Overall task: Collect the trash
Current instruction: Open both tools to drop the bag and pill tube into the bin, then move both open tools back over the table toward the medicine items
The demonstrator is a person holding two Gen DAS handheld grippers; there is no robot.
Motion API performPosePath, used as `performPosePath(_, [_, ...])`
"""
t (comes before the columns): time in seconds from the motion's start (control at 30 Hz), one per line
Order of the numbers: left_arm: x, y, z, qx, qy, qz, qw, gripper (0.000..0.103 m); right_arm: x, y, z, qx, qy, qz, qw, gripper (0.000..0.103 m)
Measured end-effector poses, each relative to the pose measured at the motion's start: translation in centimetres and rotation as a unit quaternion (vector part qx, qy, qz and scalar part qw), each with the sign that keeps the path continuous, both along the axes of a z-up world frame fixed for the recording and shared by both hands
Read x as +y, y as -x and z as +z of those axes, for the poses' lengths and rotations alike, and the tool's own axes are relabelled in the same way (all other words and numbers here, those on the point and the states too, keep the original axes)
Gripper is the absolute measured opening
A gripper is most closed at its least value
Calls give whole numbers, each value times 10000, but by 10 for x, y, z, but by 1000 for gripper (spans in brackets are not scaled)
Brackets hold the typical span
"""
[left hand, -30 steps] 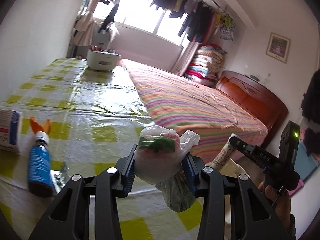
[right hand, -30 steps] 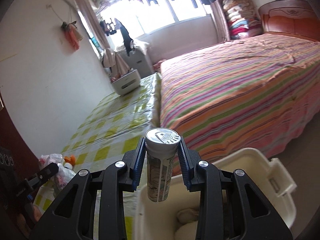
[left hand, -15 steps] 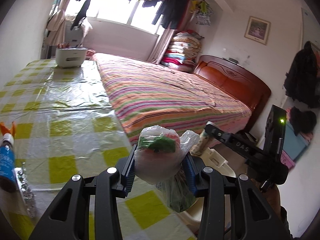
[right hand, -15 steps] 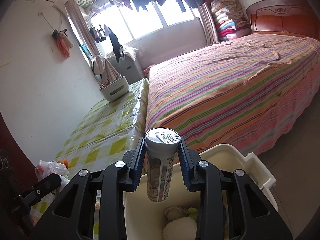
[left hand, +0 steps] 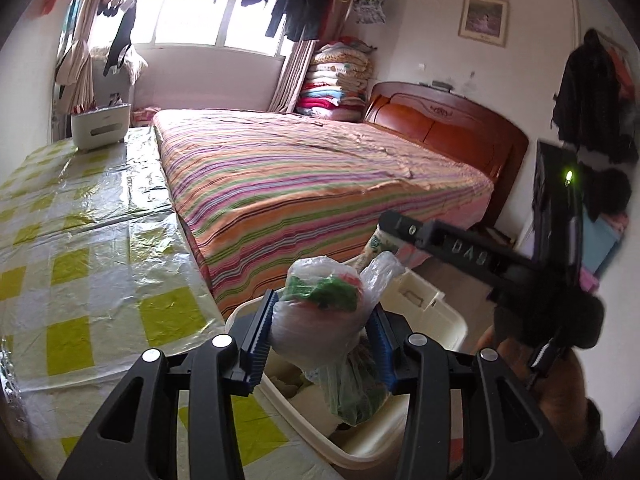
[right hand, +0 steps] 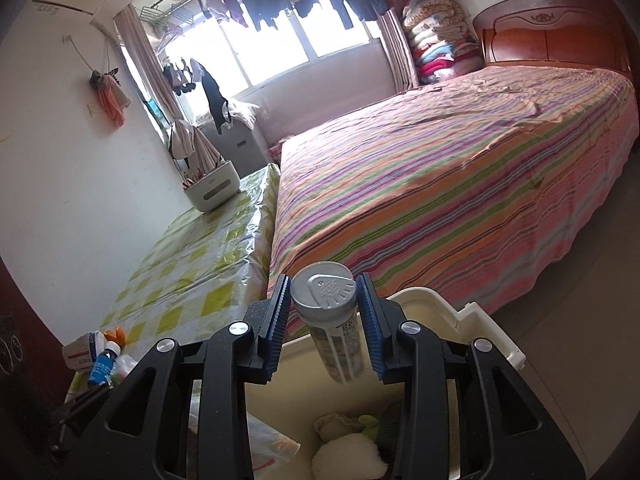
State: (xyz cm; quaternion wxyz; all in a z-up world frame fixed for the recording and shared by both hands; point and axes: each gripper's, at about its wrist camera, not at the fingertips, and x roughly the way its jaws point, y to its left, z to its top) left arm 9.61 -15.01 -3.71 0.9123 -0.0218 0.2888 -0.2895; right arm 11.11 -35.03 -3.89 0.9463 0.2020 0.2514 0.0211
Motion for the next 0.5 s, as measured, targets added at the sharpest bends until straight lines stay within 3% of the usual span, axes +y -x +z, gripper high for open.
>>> performPosePath(0.13, [5, 2, -1, -105, 11, 266, 9996, 78, -1, 1, 1, -34, -32, -24, 10000, 43])
performPosePath(0.2, [11, 4, 3, -222, 83, 446, 9987, 85, -2, 1, 3, -51, -49, -40, 10000, 43])
performPosePath(0.3, [17, 4, 7, -282, 107, 566, 9979, 88, -3, 1, 3, -73, -87, -67, 9999, 53])
performPosePath(0.5, [39, 2, 13, -318, 194, 839, 9958, 89, 4, -1, 6, -125, -142, -3, 9998, 58])
